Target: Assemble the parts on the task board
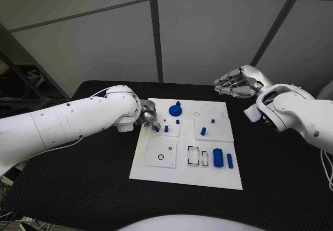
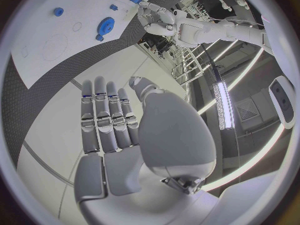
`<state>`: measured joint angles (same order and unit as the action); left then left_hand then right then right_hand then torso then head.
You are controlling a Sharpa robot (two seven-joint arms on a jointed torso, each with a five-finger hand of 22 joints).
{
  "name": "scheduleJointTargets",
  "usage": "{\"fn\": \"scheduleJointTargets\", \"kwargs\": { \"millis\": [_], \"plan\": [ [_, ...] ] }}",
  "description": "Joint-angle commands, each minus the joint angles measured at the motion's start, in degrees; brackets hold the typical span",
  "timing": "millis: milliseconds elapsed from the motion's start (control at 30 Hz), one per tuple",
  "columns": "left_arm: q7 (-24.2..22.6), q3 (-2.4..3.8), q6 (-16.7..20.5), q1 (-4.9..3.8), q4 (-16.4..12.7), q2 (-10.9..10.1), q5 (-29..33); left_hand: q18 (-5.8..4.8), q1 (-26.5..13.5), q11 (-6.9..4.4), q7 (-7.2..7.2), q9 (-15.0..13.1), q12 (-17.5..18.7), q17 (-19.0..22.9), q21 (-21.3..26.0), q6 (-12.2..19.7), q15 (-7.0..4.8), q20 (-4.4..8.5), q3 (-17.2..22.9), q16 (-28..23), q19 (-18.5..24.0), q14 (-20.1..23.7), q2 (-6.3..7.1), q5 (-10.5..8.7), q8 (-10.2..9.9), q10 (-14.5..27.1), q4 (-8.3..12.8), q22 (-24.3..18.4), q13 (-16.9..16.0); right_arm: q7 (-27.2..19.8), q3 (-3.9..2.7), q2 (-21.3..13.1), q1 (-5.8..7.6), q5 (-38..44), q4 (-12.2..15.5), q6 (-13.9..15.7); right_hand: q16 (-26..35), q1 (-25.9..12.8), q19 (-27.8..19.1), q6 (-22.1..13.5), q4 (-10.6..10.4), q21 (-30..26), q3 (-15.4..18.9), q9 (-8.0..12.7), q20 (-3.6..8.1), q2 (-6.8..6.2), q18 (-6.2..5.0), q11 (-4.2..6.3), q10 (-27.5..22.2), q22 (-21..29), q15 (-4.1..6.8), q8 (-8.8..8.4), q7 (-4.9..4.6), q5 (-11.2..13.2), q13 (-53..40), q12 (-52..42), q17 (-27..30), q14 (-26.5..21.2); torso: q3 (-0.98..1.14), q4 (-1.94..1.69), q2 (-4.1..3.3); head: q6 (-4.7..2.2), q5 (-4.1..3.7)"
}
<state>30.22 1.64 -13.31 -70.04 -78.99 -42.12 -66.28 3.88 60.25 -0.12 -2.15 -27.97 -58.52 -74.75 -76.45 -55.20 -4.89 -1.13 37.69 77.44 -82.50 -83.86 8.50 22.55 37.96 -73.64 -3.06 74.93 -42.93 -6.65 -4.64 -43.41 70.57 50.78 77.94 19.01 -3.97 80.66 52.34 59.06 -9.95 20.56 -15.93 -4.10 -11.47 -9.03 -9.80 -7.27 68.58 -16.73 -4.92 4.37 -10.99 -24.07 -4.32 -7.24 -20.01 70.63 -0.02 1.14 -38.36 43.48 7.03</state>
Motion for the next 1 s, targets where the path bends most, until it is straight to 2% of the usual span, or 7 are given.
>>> {"fn": "scheduleJointTargets", "kwargs": {
  "millis": [33, 267, 467, 1000],
  "plan": [
    [0.32, 0.02, -2.12, -0.15, 0.43, 0.3, -0.56, -0.04, 0.2, -2.27, 0.26, -0.09, -0.2, -0.04, -0.23, -0.17, -0.42, 0.0, 7.85, 0.31, -0.2, -2.64, -0.31, 0.31, 0.21, -2.8, 8.1, 0.31, 0.06, -0.24, -0.03, 0.02, 0.1, 0.08, 0.08, -0.26, 0.27, -0.24, 0.21, -0.2, 0.13, -0.08, -0.06, -0.09, 0.0, 0.5, -0.62, 0.07, -0.25, 0.06, 0.17, 0.0, -0.13, -0.29, 0.06, 0.09, 0.06, -0.31, 0.01, 0.03, -0.02, 0.12, 0.04],
    [0.52, 0.01, -4.22, -0.21, 1.4, 1.0, -0.93, 0.02, 0.19, -2.27, 0.25, -0.08, -0.05, -0.01, -0.02, -0.17, -0.42, 0.01, 7.86, 0.29, -0.09, -2.63, -0.33, 0.35, 0.2, -2.73, 8.1, 0.07, 0.28, -0.21, -0.03, -0.05, 0.11, 0.08, 0.15, -0.25, 0.27, -0.28, 0.22, -0.2, 0.11, -0.12, -0.06, -0.09, 0.0, 0.49, -0.62, 0.07, -0.26, 0.08, 0.16, 0.0, -0.13, -0.32, 0.07, 0.09, 0.08, -0.31, 0.01, 0.09, -0.02, 0.27, 0.01],
    [0.59, 0.0, -5.29, -0.22, 1.72, 1.15, -1.2, 0.01, 0.17, -2.27, 0.25, -0.07, 0.01, -0.02, -0.06, -0.16, -0.42, 0.01, 7.86, 0.3, -0.11, -2.64, -0.34, 0.37, 0.19, -2.71, 8.09, 0.12, 0.36, -0.19, -0.03, -0.08, 0.11, 0.08, 0.14, -0.27, 0.27, -0.31, 0.23, -0.21, 0.1, -0.15, -0.05, -0.09, 0.0, 0.48, -0.62, 0.06, -0.27, 0.1, 0.16, 0.0, -0.13, -0.34, 0.08, 0.09, 0.1, -0.32, -0.02, -0.02, 0.0, 0.37, 0.01],
    [0.54, 0.0, -4.85, -0.22, 2.44, 2.22, -1.31, 0.01, 0.14, -2.26, 0.24, -0.04, -0.06, -0.02, -0.05, -0.16, -0.43, 0.01, 7.87, 0.3, -0.1, -2.64, -0.38, 0.43, 0.18, -2.75, 8.08, 0.12, 0.23, -0.23, -0.03, -0.02, 0.11, 0.08, 0.12, -0.26, 0.27, -0.31, 0.23, -0.21, 0.1, -0.15, -0.05, -0.09, 0.0, 0.48, -0.62, 0.06, -0.27, 0.1, 0.16, 0.0, -0.13, -0.34, 0.08, 0.09, 0.1, -0.32, -0.02, 0.03, -0.01, 0.18, 0.0]
  ]
}}
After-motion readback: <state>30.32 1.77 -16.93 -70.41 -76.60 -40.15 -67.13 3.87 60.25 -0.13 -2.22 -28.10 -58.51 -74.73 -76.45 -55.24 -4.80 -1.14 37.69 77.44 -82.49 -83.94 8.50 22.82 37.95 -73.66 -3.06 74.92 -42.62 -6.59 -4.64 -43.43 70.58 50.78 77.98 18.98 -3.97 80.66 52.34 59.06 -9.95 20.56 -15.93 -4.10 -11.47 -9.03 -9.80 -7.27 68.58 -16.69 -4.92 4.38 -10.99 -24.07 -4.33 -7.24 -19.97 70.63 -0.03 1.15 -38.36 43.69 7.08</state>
